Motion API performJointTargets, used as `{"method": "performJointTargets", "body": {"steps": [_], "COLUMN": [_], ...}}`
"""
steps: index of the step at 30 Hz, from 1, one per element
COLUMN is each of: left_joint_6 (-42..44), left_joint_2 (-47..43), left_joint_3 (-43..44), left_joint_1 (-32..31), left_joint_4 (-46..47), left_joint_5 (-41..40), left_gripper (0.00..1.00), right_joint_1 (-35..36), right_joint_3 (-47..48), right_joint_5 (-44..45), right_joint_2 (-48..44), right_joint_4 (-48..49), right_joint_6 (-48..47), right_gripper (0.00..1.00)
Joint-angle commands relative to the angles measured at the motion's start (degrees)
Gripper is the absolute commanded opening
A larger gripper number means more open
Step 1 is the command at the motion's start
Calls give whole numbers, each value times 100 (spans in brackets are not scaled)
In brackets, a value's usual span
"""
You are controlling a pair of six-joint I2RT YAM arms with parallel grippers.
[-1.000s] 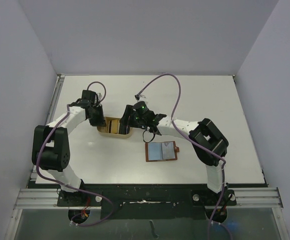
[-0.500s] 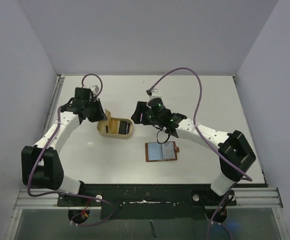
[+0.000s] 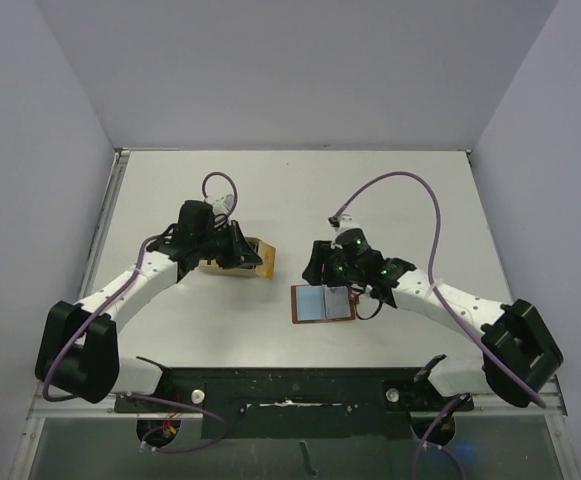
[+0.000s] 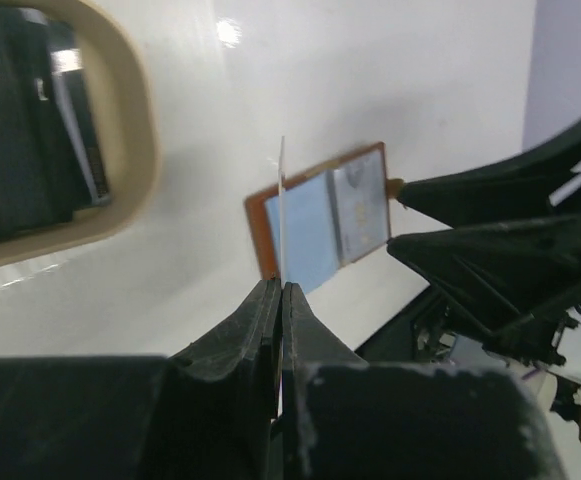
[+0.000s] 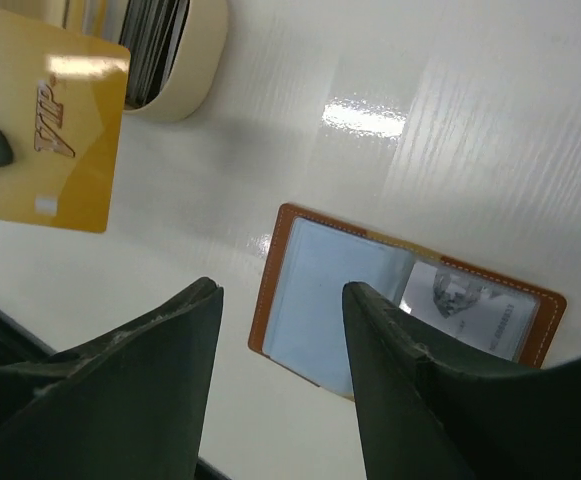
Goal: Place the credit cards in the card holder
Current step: Pick up the credit card from the storage box.
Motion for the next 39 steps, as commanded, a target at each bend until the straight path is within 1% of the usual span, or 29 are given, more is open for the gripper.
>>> {"method": "performJointTargets", "body": {"steps": [1, 4, 7, 10, 13, 16, 19, 21, 22, 23, 25, 28, 29, 31, 33, 35, 39], "left_joint_6": [-820, -1470, -2029, -2406, -2721, -2951, -2969, -3022, -3068, -3122, -3140, -3021, -2961, -2844, -2739, -2535, -1708], "left_joint_2": [-494, -674, -795, -850, -834, -799, -815, -808, -801, -794, -775, -706, -674, -606, -552, -535, -478], "left_joint_3": [-309, -690, -1033, -1207, -1305, -1349, -1349, -1461, -1503, -1527, -1542, -1535, -1522, -1504, -1491, -1450, -1165], "left_joint_1": [-270, -374, -485, -636, -800, -957, -1029, -1056, -1072, -1079, -1103, -1112, -1113, -1110, -1110, -1117, -1175], "left_joint_4": [1410, 2167, 2948, 3474, 4004, 4349, 4377, 4473, 4541, 4639, 4679, 4441, 4342, 4153, 4038, 3784, 2746], "left_joint_5": [750, 1120, 1346, 1389, 1405, 1412, 1344, 1340, 1342, 1343, 1333, 1276, 1258, 1253, 1271, 1206, 636], "left_gripper": [0, 0, 0, 0, 0, 0, 0, 0, 0, 0, 0, 0, 5, 17, 25, 28, 28], "right_joint_1": [-428, -505, -567, -621, -652, -654, -660, -663, -657, -668, -674, -697, -716, -745, -773, -797, -886], "right_joint_3": [-688, -1145, -1361, -1506, -1543, -1621, -1735, -1809, -1834, -1861, -1928, -1994, -2007, -2035, -1993, -1932, -1717], "right_joint_5": [-1176, -1401, -1433, -1554, -1799, -1821, -1782, -1764, -1771, -1786, -1843, -1833, -1822, -1774, -1724, -1639, -1388], "right_joint_2": [-1007, -1526, -1837, -1904, -1814, -1834, -1908, -1953, -1963, -1967, -2019, -2121, -2162, -2244, -2319, -2444, -2643], "right_joint_4": [1382, 2137, 2537, 2902, 3146, 3243, 3337, 3407, 3431, 3474, 3613, 3677, 3671, 3583, 3320, 2963, 1911], "right_joint_6": [664, 1193, 1604, 1945, 2157, 2335, 2462, 2517, 2537, 2563, 2567, 2540, 2506, 2384, 2257, 2055, 1430], "right_gripper": [53, 54, 59, 63, 63, 63, 62, 59, 58, 54, 33, 8, 2, 0, 0, 0, 0]}}
